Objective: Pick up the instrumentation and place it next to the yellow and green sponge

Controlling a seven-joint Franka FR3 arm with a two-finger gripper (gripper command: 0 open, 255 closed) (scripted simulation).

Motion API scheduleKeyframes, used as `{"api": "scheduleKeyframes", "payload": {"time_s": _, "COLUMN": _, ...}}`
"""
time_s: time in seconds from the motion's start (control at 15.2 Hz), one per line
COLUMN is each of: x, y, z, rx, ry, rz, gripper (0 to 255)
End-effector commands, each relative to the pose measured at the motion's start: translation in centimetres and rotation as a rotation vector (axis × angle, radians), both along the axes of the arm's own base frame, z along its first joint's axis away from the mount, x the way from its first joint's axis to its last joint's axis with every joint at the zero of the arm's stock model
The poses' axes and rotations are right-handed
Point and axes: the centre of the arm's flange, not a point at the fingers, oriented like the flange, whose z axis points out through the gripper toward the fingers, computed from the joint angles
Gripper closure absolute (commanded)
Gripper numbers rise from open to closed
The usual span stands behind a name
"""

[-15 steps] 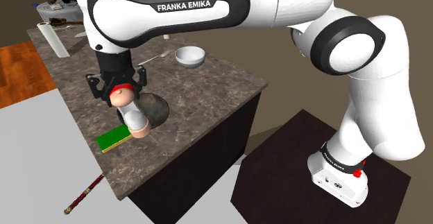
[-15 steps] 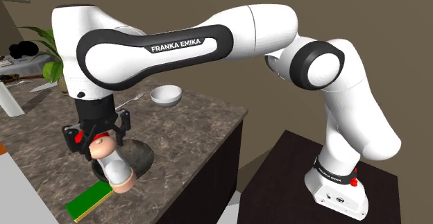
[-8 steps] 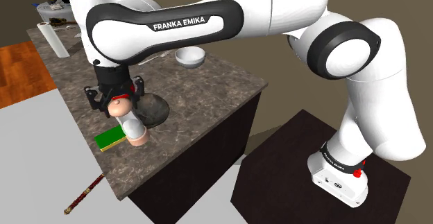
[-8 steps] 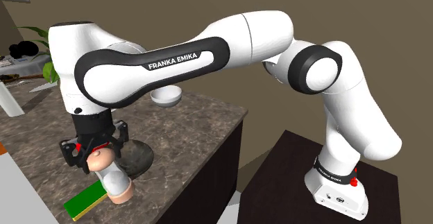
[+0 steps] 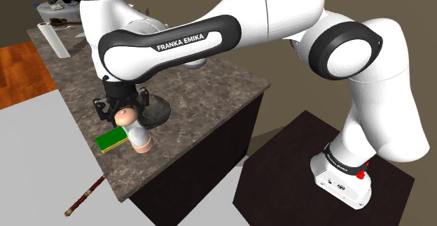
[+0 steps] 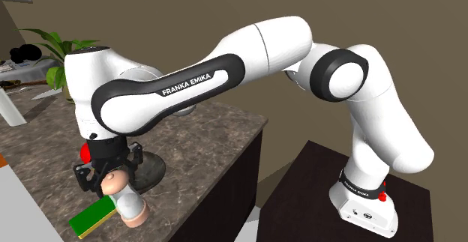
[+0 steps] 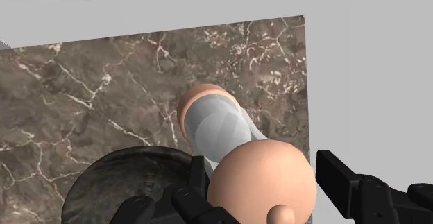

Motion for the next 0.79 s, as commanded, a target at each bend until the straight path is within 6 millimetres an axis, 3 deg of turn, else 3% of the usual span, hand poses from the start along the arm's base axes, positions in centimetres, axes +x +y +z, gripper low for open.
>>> {"api": "scheduleKeyframes", "payload": {"time_s": 0.0, "x": -0.07, "y": 0.06, "z": -1.06, "rx": 0.001, "ry": -0.001, "rz": 0.000, "gripper": 255}}
{"api": "scheduleKeyframes", "payload": {"time_s": 0.53, "x": -0.07, "y": 0.06, "z": -1.48, "rx": 0.001, "ry": -0.001, "rz": 0.000, "gripper": 255}}
{"api": "scheduleKeyframes", "payload": {"time_s": 0.59, "x": -0.07, "y": 0.06, "z": -1.48, "rx": 0.001, "ry": -0.001, "rz": 0.000, "gripper": 0}}
{"api": "scheduleKeyframes", "payload": {"time_s": 0.73, "x": -0.08, "y": 0.06, "z": -1.48, "rx": 0.001, "ry": -0.001, "rz": 0.000, "gripper": 0}}
